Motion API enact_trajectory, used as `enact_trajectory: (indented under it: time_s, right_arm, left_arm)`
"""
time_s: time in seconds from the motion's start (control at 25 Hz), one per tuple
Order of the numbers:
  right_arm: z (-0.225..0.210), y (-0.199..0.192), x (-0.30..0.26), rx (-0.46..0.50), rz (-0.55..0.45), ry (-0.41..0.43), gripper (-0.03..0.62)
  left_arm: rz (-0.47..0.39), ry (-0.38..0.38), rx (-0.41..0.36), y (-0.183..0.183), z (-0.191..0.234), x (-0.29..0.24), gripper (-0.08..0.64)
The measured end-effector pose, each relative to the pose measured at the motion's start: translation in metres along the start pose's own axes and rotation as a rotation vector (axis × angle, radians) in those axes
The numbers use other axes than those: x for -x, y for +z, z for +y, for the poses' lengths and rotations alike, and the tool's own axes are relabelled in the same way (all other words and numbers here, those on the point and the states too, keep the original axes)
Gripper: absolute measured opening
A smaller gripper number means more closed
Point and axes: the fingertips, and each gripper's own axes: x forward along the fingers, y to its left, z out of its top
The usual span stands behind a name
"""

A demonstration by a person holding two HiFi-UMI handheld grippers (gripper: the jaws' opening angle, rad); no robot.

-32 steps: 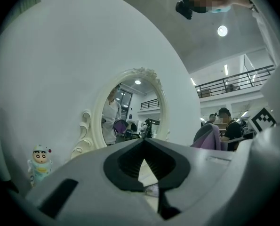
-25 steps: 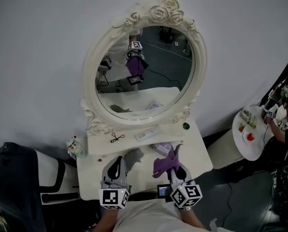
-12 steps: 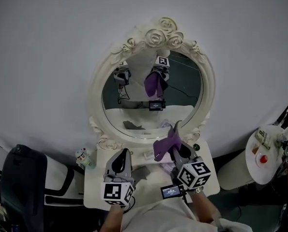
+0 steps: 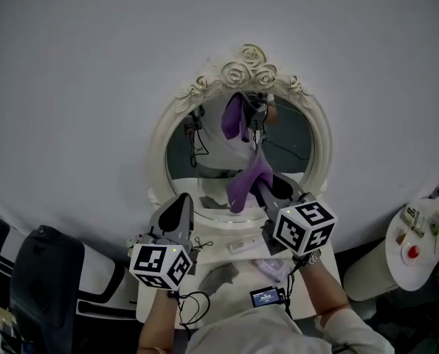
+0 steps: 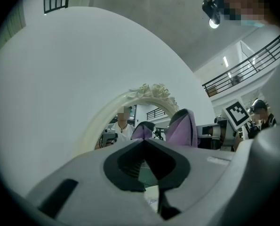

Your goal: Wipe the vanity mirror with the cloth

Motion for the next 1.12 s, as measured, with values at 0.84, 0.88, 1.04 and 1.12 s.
enact_trajectory:
  time_s: [0.84,0.88,1.04,1.12]
  right_arm:
    - [0.05,0.055,-0.13,0.084,0.089,0.098,0.057]
    - [0.049,0.054,-0.135,0.074,0.091,0.096,0.057]
    - [0.041,0.057,-0.152,0.054,0.086,0.061,0.057]
    - [0.034,0.059,-0.155,0.051,0.073,0.039,0.057]
  left_arm:
    - [-0.014,-0.078,-0.058,0.095,0.013,-0.029,0.001]
    - [-0.016,-0.076,-0.058,0.096,0.014,-0.028,0.002]
    - [-0.018,-0.073,-0.061,0.097,0.016,-0.024,0.0]
    - [-0.016,-0.069,-0.059,0.094,0.018,-0.026,0.001]
